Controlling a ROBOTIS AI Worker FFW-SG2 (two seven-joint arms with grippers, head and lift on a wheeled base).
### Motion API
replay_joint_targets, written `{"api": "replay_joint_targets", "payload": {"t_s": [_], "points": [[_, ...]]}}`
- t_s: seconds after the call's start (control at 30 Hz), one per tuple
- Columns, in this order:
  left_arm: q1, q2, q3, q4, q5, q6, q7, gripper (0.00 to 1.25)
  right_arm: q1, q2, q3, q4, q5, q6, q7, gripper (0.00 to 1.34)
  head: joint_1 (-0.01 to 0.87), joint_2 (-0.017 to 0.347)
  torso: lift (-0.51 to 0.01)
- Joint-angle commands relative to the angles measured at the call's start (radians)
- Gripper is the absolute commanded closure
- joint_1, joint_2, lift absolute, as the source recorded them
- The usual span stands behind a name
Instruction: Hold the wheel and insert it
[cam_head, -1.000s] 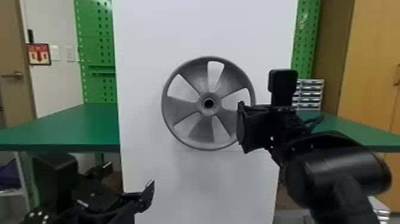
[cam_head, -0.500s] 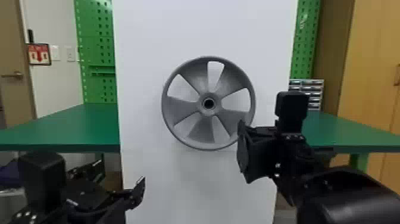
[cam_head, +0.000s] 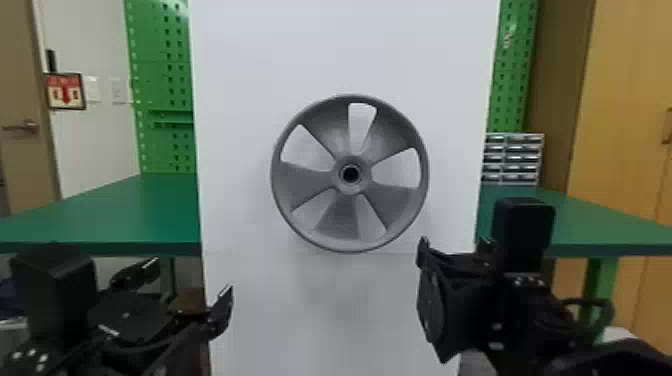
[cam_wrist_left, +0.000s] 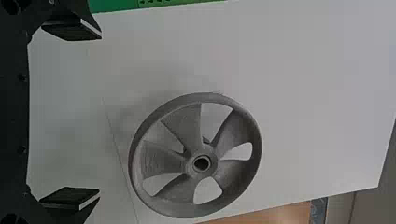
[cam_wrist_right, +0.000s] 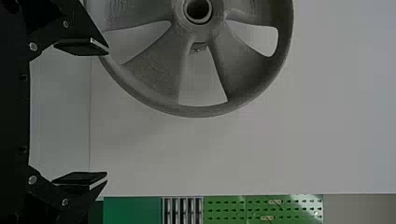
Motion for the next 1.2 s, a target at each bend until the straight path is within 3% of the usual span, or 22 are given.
{"api": "replay_joint_targets", "payload": {"t_s": [0.0, 0.13, 0.63, 0.87, 1.17], "points": [[-0.001, -0.006, 0.004, 0.000, -0.004, -0.011, 0.000, 0.10, 0.054, -0.013, 0.000, -0.023, -0.003, -0.013, 0.000, 0.33, 0.210, 0.009, -0.442], [-0.001, -0.010, 0.009, 0.000, -0.007, -0.015, -0.003, 0.10, 0.111, -0.026, -0.009, -0.026, -0.015, -0.075, 0.000, 0.33, 0.210, 0.009, -0.442], [0.007, -0.013, 0.023, 0.002, -0.021, -0.021, -0.013, 0.10, 0.287, -0.039, -0.055, -0.030, 0.011, -0.230, 0.002, 0.33, 0.210, 0.009, -0.442], [0.007, -0.017, 0.032, 0.006, -0.023, -0.028, -0.014, 0.10, 0.355, -0.039, -0.054, 0.016, 0.023, -0.368, 0.003, 0.33, 0.210, 0.009, -0.442], [0.005, -0.017, 0.024, 0.020, -0.024, -0.040, -0.017, 0.10, 0.401, -0.029, -0.054, 0.073, 0.023, -0.423, 0.034, 0.33, 0.210, 0.009, -0.442]]}}
